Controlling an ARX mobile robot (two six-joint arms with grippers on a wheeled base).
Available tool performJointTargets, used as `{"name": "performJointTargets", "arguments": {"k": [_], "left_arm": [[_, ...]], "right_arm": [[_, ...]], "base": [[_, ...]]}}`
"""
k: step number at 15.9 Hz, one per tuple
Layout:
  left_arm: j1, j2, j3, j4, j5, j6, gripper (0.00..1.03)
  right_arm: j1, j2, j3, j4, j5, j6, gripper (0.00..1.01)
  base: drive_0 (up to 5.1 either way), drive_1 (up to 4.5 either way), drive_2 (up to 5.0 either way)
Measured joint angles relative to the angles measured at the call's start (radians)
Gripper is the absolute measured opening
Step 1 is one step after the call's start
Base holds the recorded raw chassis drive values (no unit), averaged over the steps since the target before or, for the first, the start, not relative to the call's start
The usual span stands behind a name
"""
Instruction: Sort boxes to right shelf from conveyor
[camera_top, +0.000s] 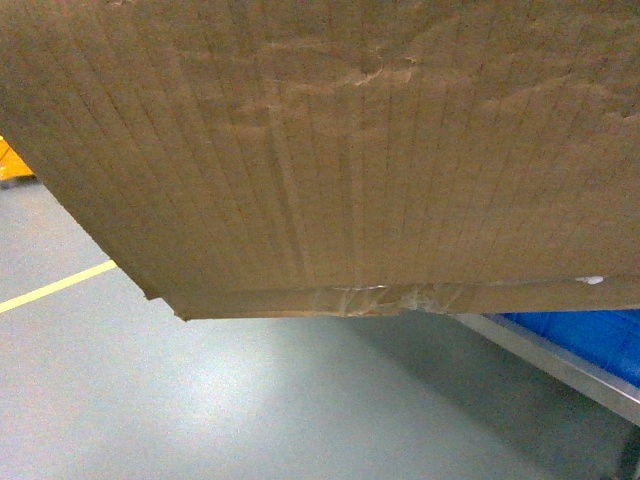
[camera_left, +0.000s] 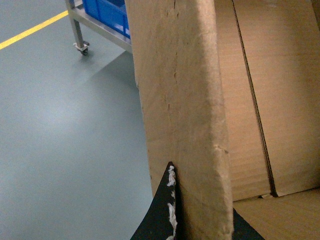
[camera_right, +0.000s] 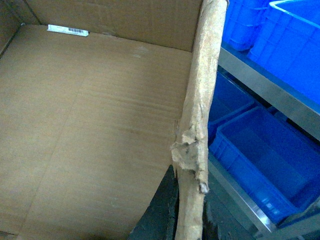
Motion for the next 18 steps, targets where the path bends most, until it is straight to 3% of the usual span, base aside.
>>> {"name": "performJointTargets", "arguments": {"k": [18], "left_arm": [[0.0,0.001,0.0,0.0,0.001,0.0,0.04]], "right_arm": [[0.0,0.0,0.0,0.0,0.0,0.0,0.05]], "base": [[-1.6,-1.6,-1.6]]}}
